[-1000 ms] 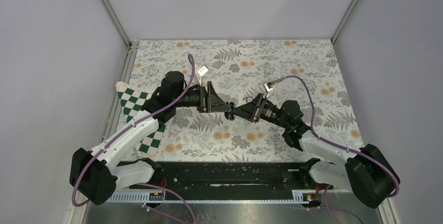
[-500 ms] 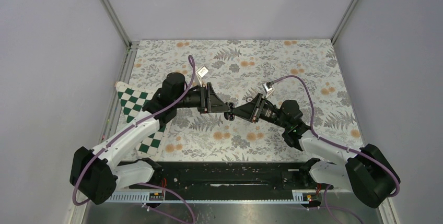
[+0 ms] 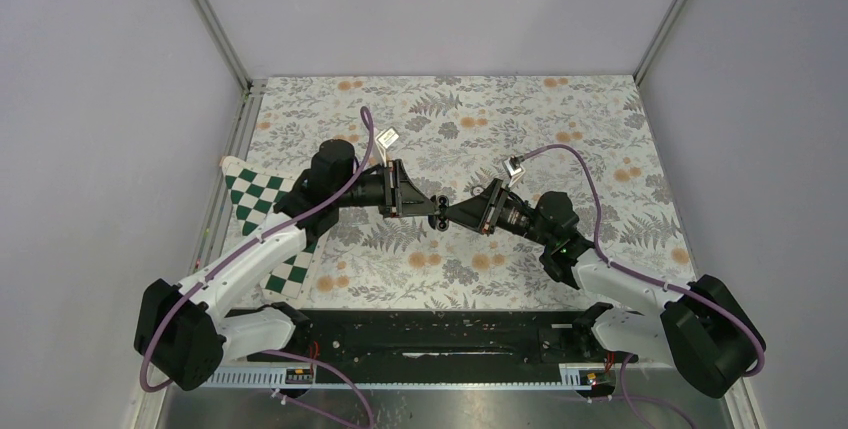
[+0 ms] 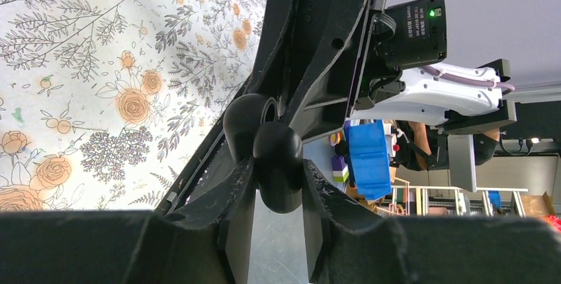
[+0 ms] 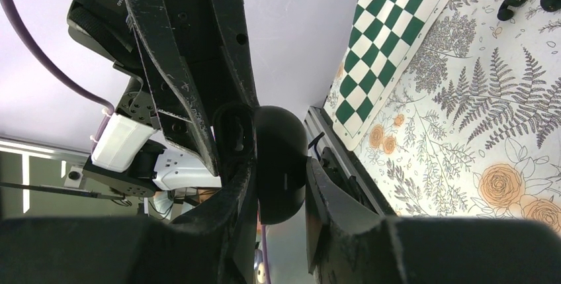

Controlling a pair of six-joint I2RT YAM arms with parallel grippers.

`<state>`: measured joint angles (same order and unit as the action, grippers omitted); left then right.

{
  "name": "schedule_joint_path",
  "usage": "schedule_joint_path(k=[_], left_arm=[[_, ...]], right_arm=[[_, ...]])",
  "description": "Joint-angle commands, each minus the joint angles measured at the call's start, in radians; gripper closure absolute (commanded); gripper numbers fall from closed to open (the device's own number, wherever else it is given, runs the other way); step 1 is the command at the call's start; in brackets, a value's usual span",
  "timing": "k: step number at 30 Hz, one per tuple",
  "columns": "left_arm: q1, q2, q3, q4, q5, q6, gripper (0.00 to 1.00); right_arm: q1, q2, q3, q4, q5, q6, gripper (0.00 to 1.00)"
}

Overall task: Insert the wireless bluetooth earbuds into the charging case
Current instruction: Pass from the right arm to the left, then pick up the right earbud from the center of the board.

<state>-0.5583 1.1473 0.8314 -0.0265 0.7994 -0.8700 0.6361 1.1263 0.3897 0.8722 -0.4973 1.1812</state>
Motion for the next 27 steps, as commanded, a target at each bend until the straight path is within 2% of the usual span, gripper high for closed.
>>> schedule_joint_path(k=[1, 3, 5, 7, 9, 12, 14, 15, 16, 17, 18, 23, 27], left_arm=[[-0.003, -0.005, 0.013, 0.017, -0.004, 0.022, 0.90], [-0.001, -0.005, 0.026, -0.035, -0.020, 0.043, 1.00], [0.007, -0.003, 0.031, -0.074, -0.044, 0.059, 1.00], [0.027, 0.003, 0.029, -0.117, -0.065, 0.076, 1.00], [0.066, 0.011, 0.023, -0.161, -0.067, 0.094, 1.00], [0.141, 0.012, 0.021, -0.250, -0.065, 0.139, 1.00], [0.195, 0.011, 0.036, -0.353, -0.097, 0.195, 1.00], [0.224, 0.014, 0.060, -0.427, -0.131, 0.235, 1.00], [0.255, 0.019, 0.079, -0.492, -0.156, 0.268, 1.00], [0.285, 0.019, 0.088, -0.531, -0.173, 0.283, 1.00], [0.307, 0.014, 0.087, -0.546, -0.193, 0.284, 1.00], [0.368, -0.035, 0.050, -0.540, -0.244, 0.234, 1.00], [0.439, -0.094, 0.004, -0.544, -0.272, 0.205, 1.00]], right_arm=[[0.010, -0.007, 0.016, 0.072, 0.013, 0.006, 0.71], [0.010, -0.016, 0.012, 0.066, 0.016, 0.000, 0.47], [0.010, -0.031, 0.002, 0.045, 0.024, -0.010, 0.29], [0.010, -0.060, -0.008, 0.006, 0.040, -0.029, 0.19], [0.010, -0.101, -0.013, -0.054, 0.060, -0.055, 0.15], [0.010, -0.192, 0.000, -0.229, 0.110, -0.139, 0.14], [0.020, -0.258, 0.040, -0.463, 0.203, -0.242, 0.17], [0.044, -0.279, 0.077, -0.615, 0.302, -0.316, 0.20], [0.084, -0.280, 0.129, -0.768, 0.493, -0.381, 0.23], [0.130, -0.256, 0.176, -0.872, 0.582, -0.426, 0.25], [0.158, -0.208, 0.228, -0.951, 0.625, -0.446, 0.28], [0.268, 0.167, 0.509, -1.116, 0.746, -0.451, 0.43], [0.287, 0.427, 0.748, -1.171, 0.738, -0.439, 0.48]])
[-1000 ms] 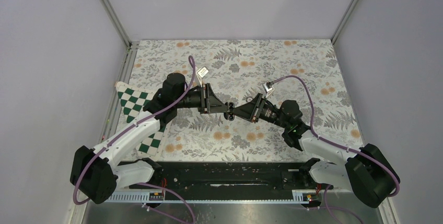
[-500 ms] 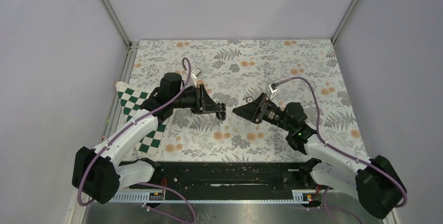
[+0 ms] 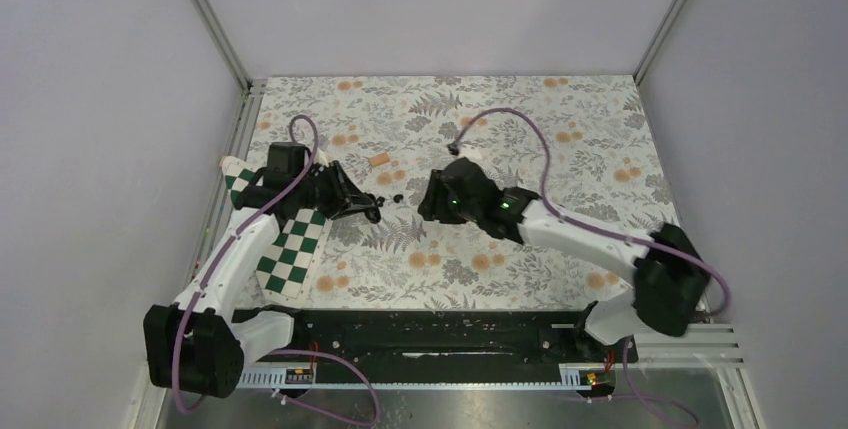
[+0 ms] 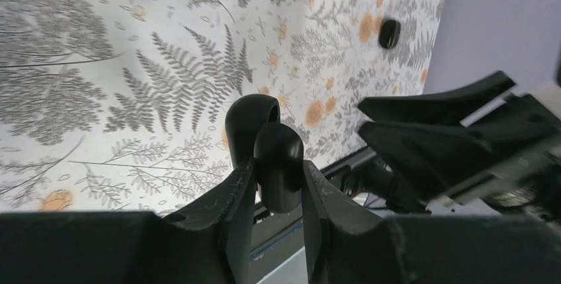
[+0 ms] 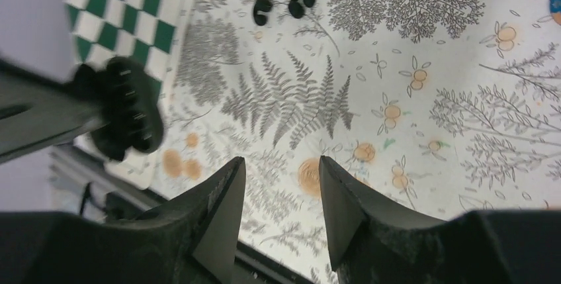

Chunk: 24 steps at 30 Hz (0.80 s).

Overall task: Insert the wireless bluetooth earbuds into the charging case
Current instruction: Pick up the right earbud from the center of the board.

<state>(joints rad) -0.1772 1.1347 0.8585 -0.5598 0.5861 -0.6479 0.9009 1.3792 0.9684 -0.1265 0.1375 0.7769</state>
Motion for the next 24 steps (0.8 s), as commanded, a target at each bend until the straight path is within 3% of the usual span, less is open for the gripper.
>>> schedule_joint_path(k=[1, 7, 15, 24], left_arm=[[0.069, -0.099, -0.033, -0.012, -0.064, -0.022, 1.00], [0.100, -0.144, -0.062, 0.009, -0.090, -0.057, 1.00], [0.117, -0.157, -0.085, 0.017, -0.075, -0.070, 1.00], [0.144, -0.201, -0.086, -0.001, -0.101, -0.083, 1.00]], right_arm=[[0.024, 0.233, 0.228, -0.183, 0.095, -0.033, 0.49], [0.024, 0.553, 0.593, -0.329, 0.088, -0.056, 0.52], [0.024, 0.853, 0.975, -0.547, 0.166, 0.000, 0.53], [0.006, 0.973, 1.067, -0.580, 0.198, 0.068, 0.58]])
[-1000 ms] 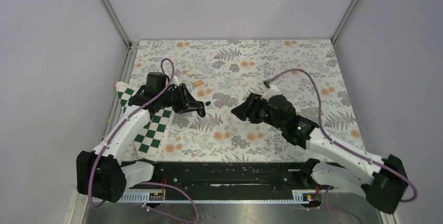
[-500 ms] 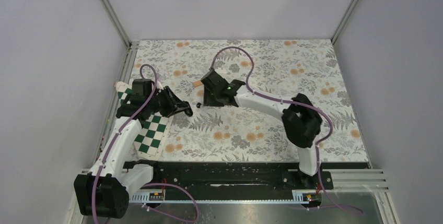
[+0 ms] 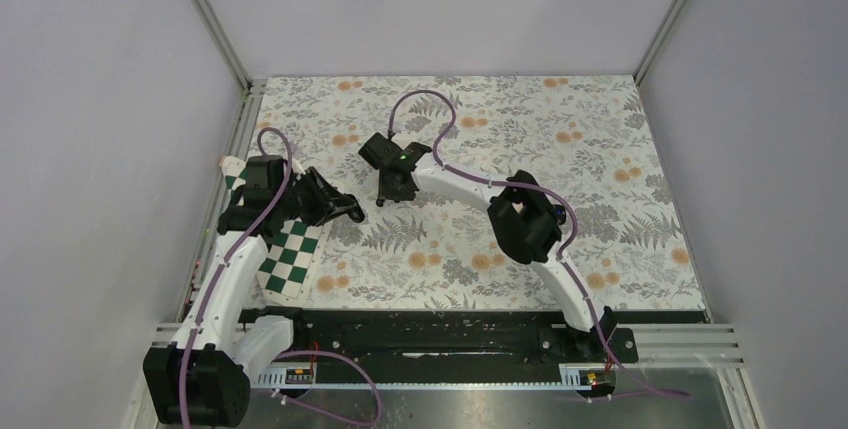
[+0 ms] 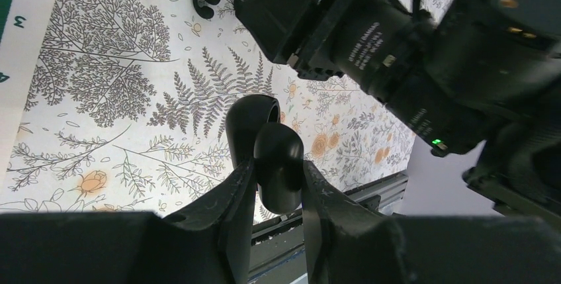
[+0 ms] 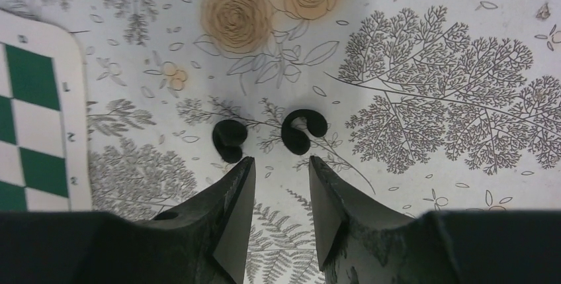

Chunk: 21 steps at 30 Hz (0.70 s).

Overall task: Insert the wireless bluetooth earbuds into the charging case
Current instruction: Pick up the right earbud from the center of the board.

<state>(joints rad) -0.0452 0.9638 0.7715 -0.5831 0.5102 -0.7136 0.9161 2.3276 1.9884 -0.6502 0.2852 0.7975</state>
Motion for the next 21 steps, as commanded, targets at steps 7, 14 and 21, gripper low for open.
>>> schedule_joint_path(k=[7, 14, 21], left_arm=[[0.013, -0.025, -0.011, 0.042, 0.000, -0.023, 1.00], [0.013, -0.031, -0.025, 0.058, 0.015, -0.027, 1.00], [0.013, -0.030, -0.029, 0.063, 0.017, -0.025, 1.00]], right_arm=[[-0.018, 0.074, 0.087, -0.060, 0.040, 0.065, 0.59], [-0.037, 0.101, 0.104, -0.062, 0.048, 0.086, 0.59], [-0.046, 0.040, 0.003, -0.009, 0.035, 0.077, 0.78]])
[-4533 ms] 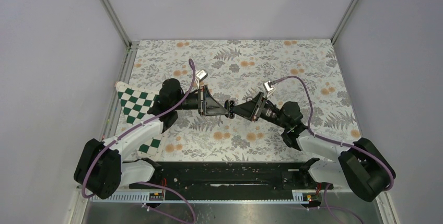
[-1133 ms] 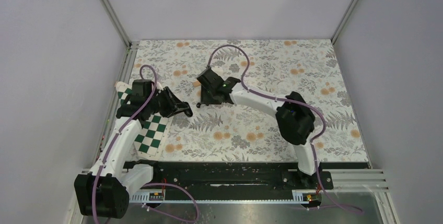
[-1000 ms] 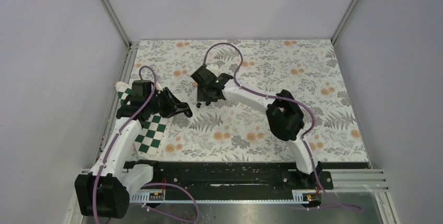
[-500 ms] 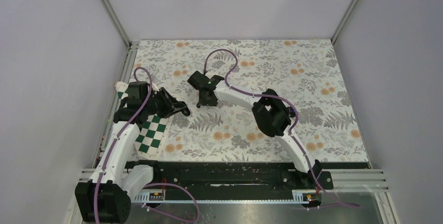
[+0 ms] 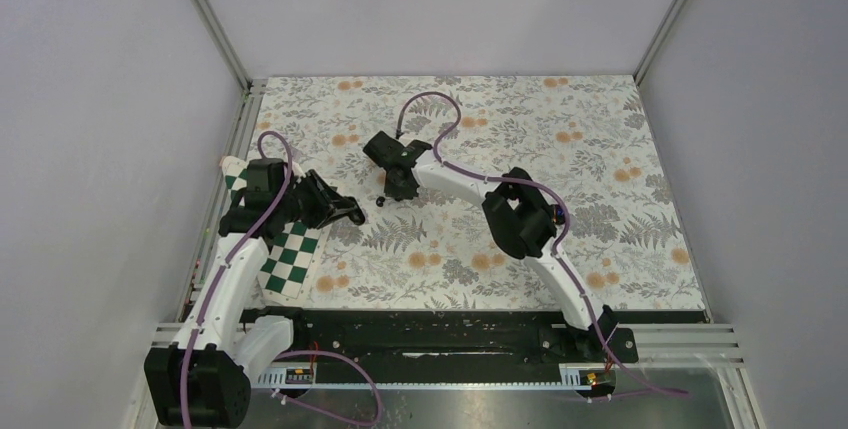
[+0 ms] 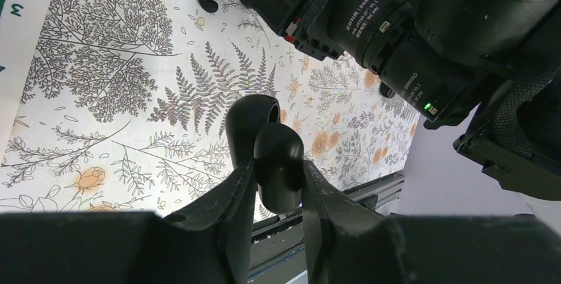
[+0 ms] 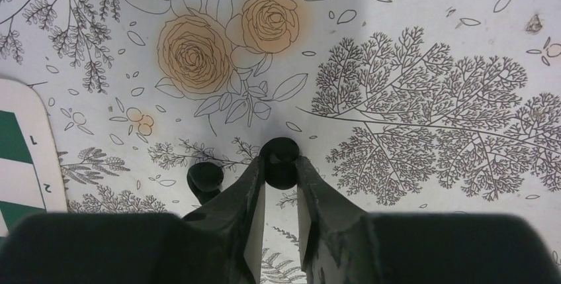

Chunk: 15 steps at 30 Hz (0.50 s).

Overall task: Insert the wireless bluetooth earbuds into the charging case
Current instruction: Pick up the right earbud from the center of the board, then place the charging case with the earbuds at the corner of the board.

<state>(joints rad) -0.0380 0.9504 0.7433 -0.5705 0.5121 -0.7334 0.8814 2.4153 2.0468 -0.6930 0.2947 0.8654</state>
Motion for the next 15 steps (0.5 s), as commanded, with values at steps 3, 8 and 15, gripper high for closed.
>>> schedule_joint_path(k=[3, 8, 15], left_arm=[[0.007, -0.014, -0.007, 0.057, 0.022, -0.003, 1.00], [0.005, -0.007, -0.027, 0.088, 0.063, -0.005, 1.00], [-0.079, 0.019, -0.044, 0.157, 0.110, -0.010, 1.00]], right_arm=[[-0.016, -0.160, -0.209, 0.154, -0.094, -0.032, 0.83], [-0.020, -0.463, -0.566, 0.271, -0.166, -0.126, 0.83], [-0.022, -0.860, -1.131, 0.429, -0.268, -0.245, 0.83]])
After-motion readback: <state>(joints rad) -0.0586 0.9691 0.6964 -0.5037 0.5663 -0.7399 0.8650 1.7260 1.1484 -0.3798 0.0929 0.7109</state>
